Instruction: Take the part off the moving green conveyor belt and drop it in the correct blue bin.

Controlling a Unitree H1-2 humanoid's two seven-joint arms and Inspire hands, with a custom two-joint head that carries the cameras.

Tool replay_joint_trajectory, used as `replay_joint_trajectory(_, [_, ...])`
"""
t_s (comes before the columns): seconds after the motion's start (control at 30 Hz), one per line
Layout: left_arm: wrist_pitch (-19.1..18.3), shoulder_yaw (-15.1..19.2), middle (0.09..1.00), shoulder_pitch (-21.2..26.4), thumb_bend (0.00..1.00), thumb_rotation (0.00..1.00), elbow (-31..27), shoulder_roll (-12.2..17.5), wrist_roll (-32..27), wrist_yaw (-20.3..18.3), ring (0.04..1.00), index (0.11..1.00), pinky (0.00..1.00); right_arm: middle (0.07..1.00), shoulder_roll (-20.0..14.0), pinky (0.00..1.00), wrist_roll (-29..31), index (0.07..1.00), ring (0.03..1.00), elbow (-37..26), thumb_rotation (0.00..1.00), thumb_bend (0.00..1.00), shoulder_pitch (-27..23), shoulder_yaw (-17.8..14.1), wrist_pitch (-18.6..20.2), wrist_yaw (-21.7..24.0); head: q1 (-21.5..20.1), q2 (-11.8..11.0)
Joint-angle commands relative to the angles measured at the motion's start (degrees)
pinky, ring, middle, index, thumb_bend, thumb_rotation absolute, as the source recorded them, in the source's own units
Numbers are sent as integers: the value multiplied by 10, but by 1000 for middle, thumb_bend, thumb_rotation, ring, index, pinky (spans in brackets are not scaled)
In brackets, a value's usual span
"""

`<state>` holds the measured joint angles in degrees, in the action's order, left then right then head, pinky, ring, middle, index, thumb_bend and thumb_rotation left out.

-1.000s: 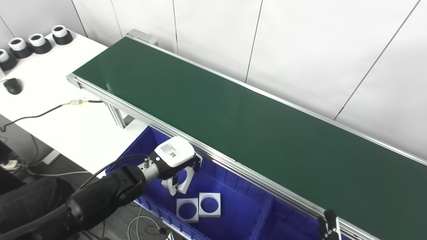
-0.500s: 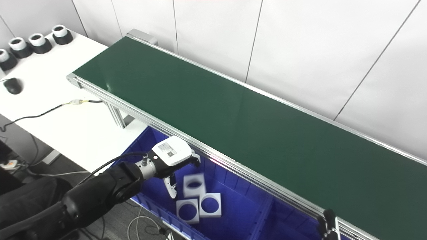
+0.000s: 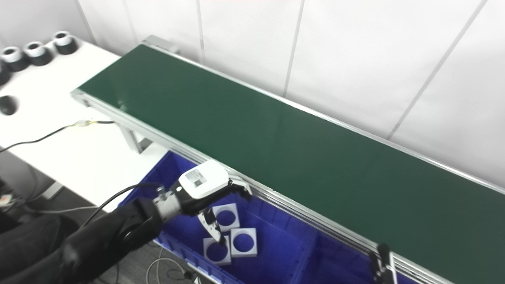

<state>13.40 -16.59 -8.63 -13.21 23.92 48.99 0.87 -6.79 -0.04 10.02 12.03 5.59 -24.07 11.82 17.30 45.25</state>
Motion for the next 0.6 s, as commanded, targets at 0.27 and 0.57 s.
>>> replay_joint_trajectory(0.27, [130, -34, 624, -27, 903, 446, -69, -68, -93, 76, 572, 580, 484, 969, 32, 947, -75, 977, 957, 2, 948, 873, -6, 71, -29, -100, -230, -2])
replay_joint_trajectory(0.57, [135, -119, 656, 32, 915, 526, 56, -79, -153, 176, 623, 644, 546, 985, 54, 967, -103, 963, 976, 42, 930, 902, -22, 132, -29, -177, -357, -27])
